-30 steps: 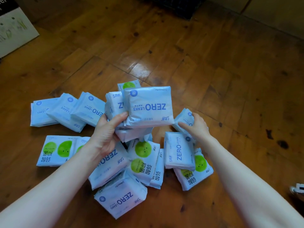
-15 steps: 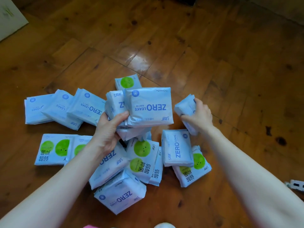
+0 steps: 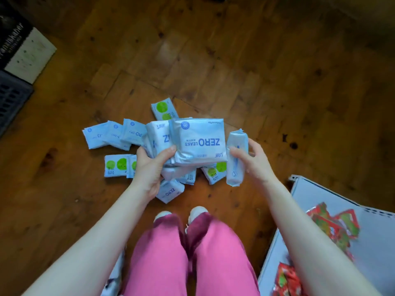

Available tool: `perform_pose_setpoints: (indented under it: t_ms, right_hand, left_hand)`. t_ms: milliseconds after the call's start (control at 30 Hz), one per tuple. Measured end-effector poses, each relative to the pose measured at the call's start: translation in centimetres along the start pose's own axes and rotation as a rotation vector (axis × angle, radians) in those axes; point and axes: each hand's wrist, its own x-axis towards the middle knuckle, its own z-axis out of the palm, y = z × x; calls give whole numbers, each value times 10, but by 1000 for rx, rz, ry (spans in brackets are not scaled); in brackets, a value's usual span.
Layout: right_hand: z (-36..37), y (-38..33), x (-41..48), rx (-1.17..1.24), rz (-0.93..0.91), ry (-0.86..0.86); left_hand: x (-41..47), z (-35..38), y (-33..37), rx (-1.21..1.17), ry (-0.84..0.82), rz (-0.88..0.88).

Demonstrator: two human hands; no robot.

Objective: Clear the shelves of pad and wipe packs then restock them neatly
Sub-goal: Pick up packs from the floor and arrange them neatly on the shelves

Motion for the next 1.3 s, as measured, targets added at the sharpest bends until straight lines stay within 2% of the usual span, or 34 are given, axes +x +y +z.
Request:
perform_pose_setpoints:
  t_ms: [167,433,600,733,967,1067,1300]
  right_hand:
    - [-44,-81,-113,65,-31,66]
    - [-72,-178,-267,181,-143,264]
    - [-103,-217,-356,264,-222,380]
    - [-147,-237,-436,275,-297,512]
    - [-223,-222,-573,317,-380,790]
    - [-261,-174,-650,350,-409,989]
    - [-308,-74,-733,131,-115,1170]
  left_hand:
    - [-103,26,78,137,-71,92]
    - [-222,50,180,296,-348,213]
    - [-292,89,223,339,-542,268]
    - [-356,133,230,343,-746,317]
    - [-480,205,193,390,-1062,328]
    - [-557,223,147,402,-1196,307]
    - [-643,222,76,469,-1303,227]
